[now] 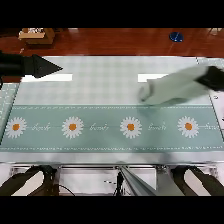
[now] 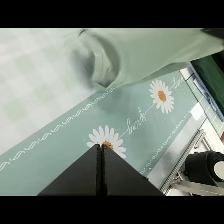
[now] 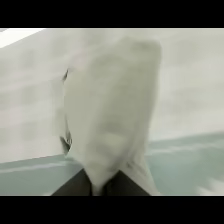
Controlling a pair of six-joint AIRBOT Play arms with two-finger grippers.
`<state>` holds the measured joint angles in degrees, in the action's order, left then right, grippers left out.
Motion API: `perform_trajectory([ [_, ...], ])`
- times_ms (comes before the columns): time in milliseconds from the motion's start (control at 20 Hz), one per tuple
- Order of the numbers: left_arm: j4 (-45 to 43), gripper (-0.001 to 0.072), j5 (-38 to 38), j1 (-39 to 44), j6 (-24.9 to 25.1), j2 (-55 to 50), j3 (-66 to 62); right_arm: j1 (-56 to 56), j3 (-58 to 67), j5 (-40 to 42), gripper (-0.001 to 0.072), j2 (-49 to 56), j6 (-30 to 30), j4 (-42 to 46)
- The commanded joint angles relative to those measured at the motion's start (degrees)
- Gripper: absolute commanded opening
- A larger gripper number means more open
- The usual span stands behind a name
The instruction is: Fold the shirts.
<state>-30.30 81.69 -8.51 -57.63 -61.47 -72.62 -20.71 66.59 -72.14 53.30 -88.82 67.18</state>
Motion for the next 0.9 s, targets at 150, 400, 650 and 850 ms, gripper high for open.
perform_trajectory([
  [150,-4.4,0.0033,0.0,0.0,0.2,0.0,0.0,-22.4,3.9,-20.4,0.0025,-4.5,0.1,26.5],
  [400,-10.5,0.0033,-1.1,-0.1,0.2,-0.1,0.0,-34.6,3.1,-25.7,0.0025,-4.2,0.1,34.8],
  [650,-12.7,0.0033,-7.5,-0.1,0.2,-1.6,0.0,-43.2,-4.0,-29.2,0.0025,-4.2,1.2,38.1],
  [850,-13.0,0.0033,-11.1,-1.7,0.2,-3.4,0.0,-48.3,-11.5,-29.2,0.0026,-6.1,1.2,47.6],
])
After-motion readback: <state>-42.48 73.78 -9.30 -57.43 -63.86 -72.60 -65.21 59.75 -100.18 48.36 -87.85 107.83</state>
